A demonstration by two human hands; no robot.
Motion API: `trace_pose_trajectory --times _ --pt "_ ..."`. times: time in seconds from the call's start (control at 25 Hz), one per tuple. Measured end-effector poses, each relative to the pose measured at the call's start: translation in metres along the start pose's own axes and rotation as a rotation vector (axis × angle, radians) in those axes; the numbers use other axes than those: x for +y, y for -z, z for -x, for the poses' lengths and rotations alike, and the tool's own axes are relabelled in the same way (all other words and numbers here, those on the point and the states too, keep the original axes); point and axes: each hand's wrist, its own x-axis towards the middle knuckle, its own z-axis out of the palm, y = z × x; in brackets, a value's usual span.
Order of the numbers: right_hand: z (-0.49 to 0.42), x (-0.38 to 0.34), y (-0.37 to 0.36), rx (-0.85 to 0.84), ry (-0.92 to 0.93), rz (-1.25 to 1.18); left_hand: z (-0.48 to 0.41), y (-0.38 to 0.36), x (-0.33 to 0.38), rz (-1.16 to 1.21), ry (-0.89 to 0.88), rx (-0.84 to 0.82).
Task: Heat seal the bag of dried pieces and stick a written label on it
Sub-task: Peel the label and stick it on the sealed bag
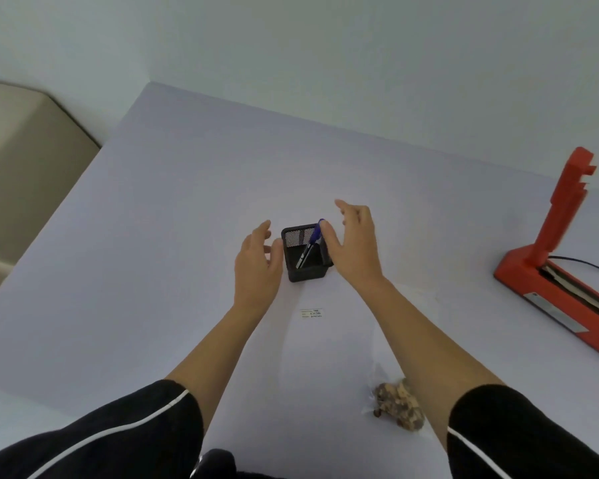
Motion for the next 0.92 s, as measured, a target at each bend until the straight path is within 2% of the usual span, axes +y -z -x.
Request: trace_pose_trajectory --times 0.08,0.12,0.16,0.28,0.32,0.4,0.56,0.68,0.8,0.92 --pt "0.022 0.02 0.008 0.111 -0.063 -0.101 0.018 0.004 -0.013 0.038 0.023 0.145" --pt "0.037 0.033 0.008 0.109 -0.092 -0.083 0.029 0.003 -0.025 0.019 0.027 0.142" --pt "0.054 0.047 0.006 0.05 -0.112 -0.055 0.04 0.0 -0.037 -0.03 0.018 0.072" --pt "0.093 0.072 -0.01 -0.293 -0.091 -0.007 0.062 -0.021 -0.071 -0.208 -0.062 -0.293" --pt "0.098 0.075 -0.015 -0.378 -0.059 0.025 0.065 -0.027 -0.077 -0.255 -0.099 -0.354" --pt "0.102 0.075 -0.024 -0.433 0.004 0.098 0.067 -0.036 -0.08 -0.305 -0.157 -0.362" --pt "0.1 0.067 -0.029 -0.389 -0.014 0.089 0.065 -0.044 -0.078 -0.327 -0.178 -0.324" --pt "0.101 0.061 -0.026 -0.394 -0.038 -0.004 0.065 -0.04 -0.067 -0.182 -0.058 -0.345" --pt "0.104 0.04 -0.008 -0.306 -0.261 -0.309 0.067 -0.023 -0.042 0.059 0.108 -0.38" --pt "0.109 0.012 0.015 -0.207 -0.356 -0.544 0.071 -0.001 -0.009 0.283 0.131 -0.376"
